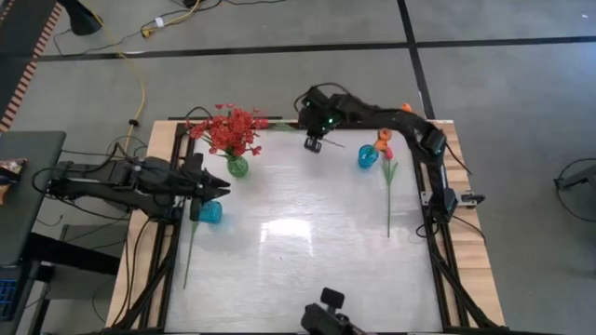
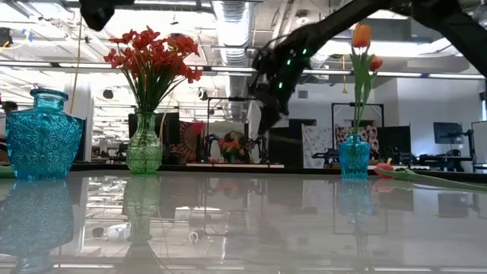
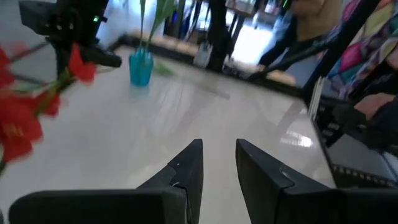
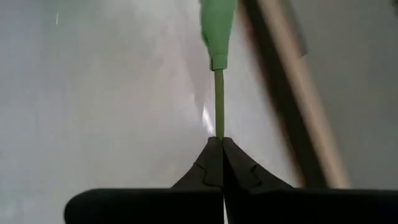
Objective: Sort flowers into vase by color
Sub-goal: Put the top left red tulip into the left blue vase
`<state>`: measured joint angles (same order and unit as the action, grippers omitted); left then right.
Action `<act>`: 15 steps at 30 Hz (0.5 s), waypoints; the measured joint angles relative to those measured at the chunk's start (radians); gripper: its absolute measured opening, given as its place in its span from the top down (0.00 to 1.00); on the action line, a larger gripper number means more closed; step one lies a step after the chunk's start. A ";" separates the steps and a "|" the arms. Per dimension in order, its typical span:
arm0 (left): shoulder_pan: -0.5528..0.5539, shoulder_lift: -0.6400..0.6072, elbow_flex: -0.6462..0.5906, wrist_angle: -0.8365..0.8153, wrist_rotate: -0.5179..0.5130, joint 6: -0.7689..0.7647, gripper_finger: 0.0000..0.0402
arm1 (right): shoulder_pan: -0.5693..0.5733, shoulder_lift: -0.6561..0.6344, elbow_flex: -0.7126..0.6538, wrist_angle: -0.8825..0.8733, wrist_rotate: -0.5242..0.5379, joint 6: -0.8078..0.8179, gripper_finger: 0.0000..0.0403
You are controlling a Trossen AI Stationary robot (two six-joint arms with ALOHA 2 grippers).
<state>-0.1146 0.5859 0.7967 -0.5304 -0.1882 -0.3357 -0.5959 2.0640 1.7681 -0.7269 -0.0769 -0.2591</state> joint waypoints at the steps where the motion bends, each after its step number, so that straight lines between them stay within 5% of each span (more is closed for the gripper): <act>1: 0.000 -0.007 0.000 0.019 -0.001 0.010 0.80 | -0.007 -0.016 0.010 0.005 0.000 0.010 0.96; 15: 0.000 -0.060 0.000 0.165 -0.036 0.089 0.80 | -0.050 -0.196 0.047 0.199 -0.036 0.198 0.96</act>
<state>-0.1146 0.5262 0.7967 -0.3655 -0.2240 -0.2466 -0.6463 1.8683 1.8149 -0.5280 -0.1131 -0.0607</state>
